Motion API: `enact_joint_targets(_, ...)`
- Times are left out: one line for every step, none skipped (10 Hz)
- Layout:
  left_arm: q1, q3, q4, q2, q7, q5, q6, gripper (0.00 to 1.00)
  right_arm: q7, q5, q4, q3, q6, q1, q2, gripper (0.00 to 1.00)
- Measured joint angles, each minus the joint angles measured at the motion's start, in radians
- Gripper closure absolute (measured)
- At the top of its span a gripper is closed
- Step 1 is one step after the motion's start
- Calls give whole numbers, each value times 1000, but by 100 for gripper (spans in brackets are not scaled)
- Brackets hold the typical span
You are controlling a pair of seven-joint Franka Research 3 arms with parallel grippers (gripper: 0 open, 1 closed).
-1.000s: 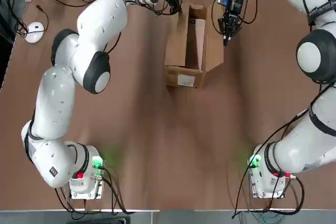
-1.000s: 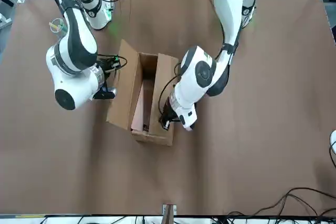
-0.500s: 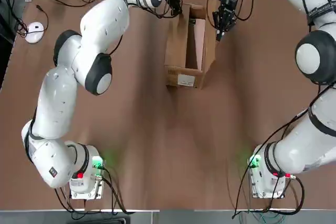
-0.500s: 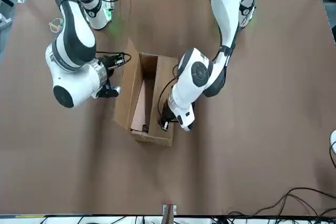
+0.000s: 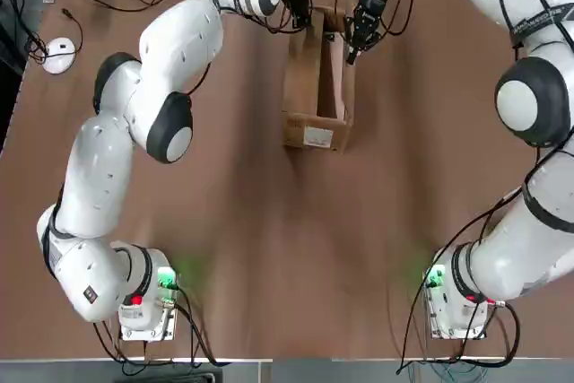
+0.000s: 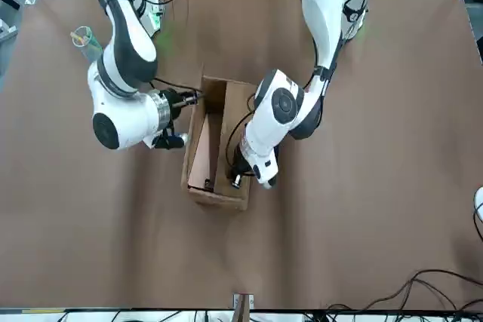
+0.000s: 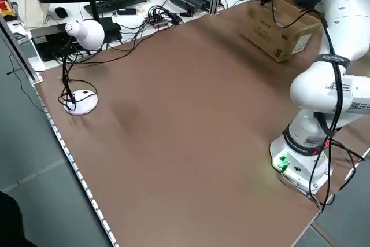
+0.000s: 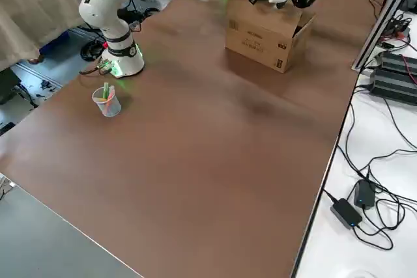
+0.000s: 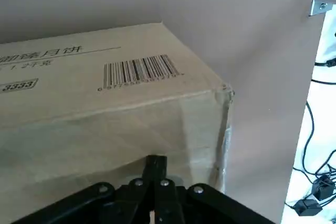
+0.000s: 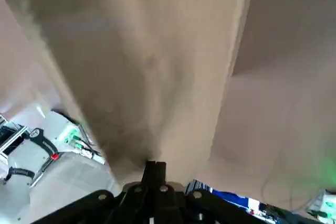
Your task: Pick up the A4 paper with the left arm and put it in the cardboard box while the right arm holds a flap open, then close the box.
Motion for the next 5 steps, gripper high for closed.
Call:
enact_joint_targets(0, 0, 0, 0, 0, 0, 0, 99, 0, 1, 0, 0, 32, 4, 20, 99)
enact_joint_targets(0, 1, 1, -1, 0, 0, 0, 99, 0, 1, -1, 0, 59, 8, 38, 99)
enact_joint_targets(0, 1, 3, -2, 0, 5, 0, 99, 0, 1, -1, 0, 81, 15, 53, 99)
enact_joint_targets(-1, 1, 6, -3, 0, 15, -2, 99, 0, 1, 0, 0, 95, 20, 62, 99)
enact_joint_targets(-1, 1, 9, -6, 0, 22, -8, 99, 0, 1, -1, 0, 107, 26, 70, 99)
